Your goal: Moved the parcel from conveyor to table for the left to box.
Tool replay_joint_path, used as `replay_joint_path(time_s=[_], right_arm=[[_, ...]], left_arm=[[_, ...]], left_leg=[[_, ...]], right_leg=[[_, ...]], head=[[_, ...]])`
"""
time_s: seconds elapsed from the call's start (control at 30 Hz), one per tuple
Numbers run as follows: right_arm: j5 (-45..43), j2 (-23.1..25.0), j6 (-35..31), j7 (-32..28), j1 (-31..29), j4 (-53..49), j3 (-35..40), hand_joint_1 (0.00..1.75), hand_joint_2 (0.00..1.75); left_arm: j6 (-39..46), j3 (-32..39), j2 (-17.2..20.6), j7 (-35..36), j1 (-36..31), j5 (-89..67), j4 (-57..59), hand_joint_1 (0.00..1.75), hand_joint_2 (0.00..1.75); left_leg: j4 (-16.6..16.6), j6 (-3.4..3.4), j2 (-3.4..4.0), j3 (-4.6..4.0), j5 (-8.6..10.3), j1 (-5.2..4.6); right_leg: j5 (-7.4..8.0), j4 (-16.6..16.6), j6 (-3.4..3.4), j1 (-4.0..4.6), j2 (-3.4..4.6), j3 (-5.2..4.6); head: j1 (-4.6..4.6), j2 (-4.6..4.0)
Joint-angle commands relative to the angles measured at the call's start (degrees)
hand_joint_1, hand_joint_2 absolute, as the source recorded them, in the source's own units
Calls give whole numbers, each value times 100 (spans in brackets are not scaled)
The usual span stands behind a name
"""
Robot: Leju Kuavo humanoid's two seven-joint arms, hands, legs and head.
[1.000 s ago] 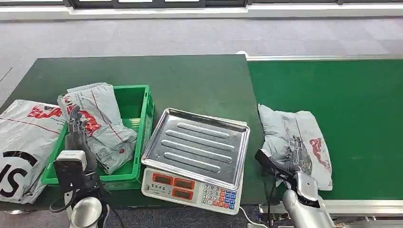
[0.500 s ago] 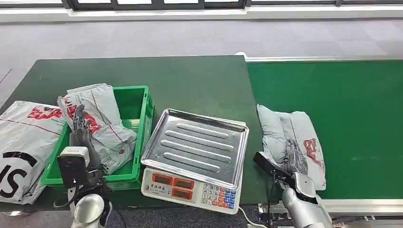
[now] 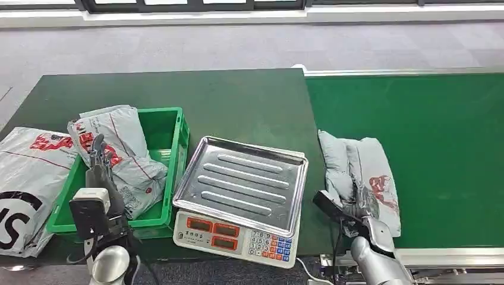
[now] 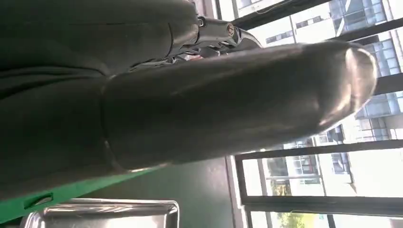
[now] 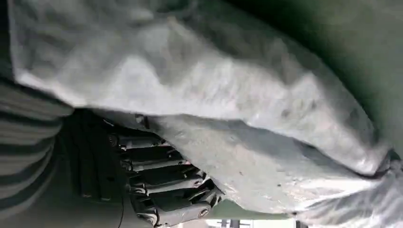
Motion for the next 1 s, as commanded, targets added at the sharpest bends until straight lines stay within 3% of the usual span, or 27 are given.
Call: replay_joint_path(time_s=[0.03, 0.4, 0.6, 0.63, 0.77, 0.83, 0.97, 1.0], right_arm=[[-123, 179, -71, -143, -180, 413, -96, 175, 175], [-128, 188, -86, -141, -187, 428, -95, 175, 175], [-253, 45, -630, -104, -250, 166, -252, 175, 175], [-369, -35, -942, -133, -184, -331, -438, 175, 175], [-141, -479, -972, -24, 99, -2752, -918, 175, 175], [-51, -866, -816, 68, 10, -3486, -1054, 175, 175], [-460, -2098, -488, -85, -852, -3560, -1233, 175, 175], [-514, -2184, -430, -119, -902, -3550, -1271, 175, 175]], left_arm=[[18, 72, 54, -39, -34, 39, 170, 0, 0], [16, 73, 56, -49, -27, 39, 172, 0, 0], [61, 178, 36, -124, 94, 53, 99, 0, 0], [89, 246, 12, -161, 182, 40, 6, 0, 0], [58, 392, -39, -257, 372, -41, -171, 0, 0], [58, 418, -30, -302, 396, -37, -158, 0, 0], [104, 390, 21, -460, 319, 117, 123, 0, 0], [115, 380, 23, -469, 306, 125, 146, 0, 0]], left_leg=[[-8, 0, 4, 5, 2, 0], [-8, -7, -11, -2, -6, 2], [-8, -6, -12, -6, -9, -1], [-11, -6, -9, 0, -8, 0], [1, -3, -24, -38, -6, -14], [2, 1, -24, -38, -8, -16], [10, 33, -89, -108, 24, -47], [14, 36, -95, -105, 19, -46]], right_leg=[[1, -8, -3, 2, -8, 5], [-10, -8, -17, 3, -17, 3], [-13, -5, -20, 0, -18, -3], [-12, -9, -20, 1, -19, 2], [-15, 11, -15, -13, -27, -36], [-18, 14, -15, -14, -36, -35], [-18, 29, 0, -48, -103, -88], [-20, 24, 0, -45, -112, -76]], head=[[0, 0], [0, 0], [0, 0], [0, 0], [0, 0], [0, 0], [0, 0], [0, 0]])
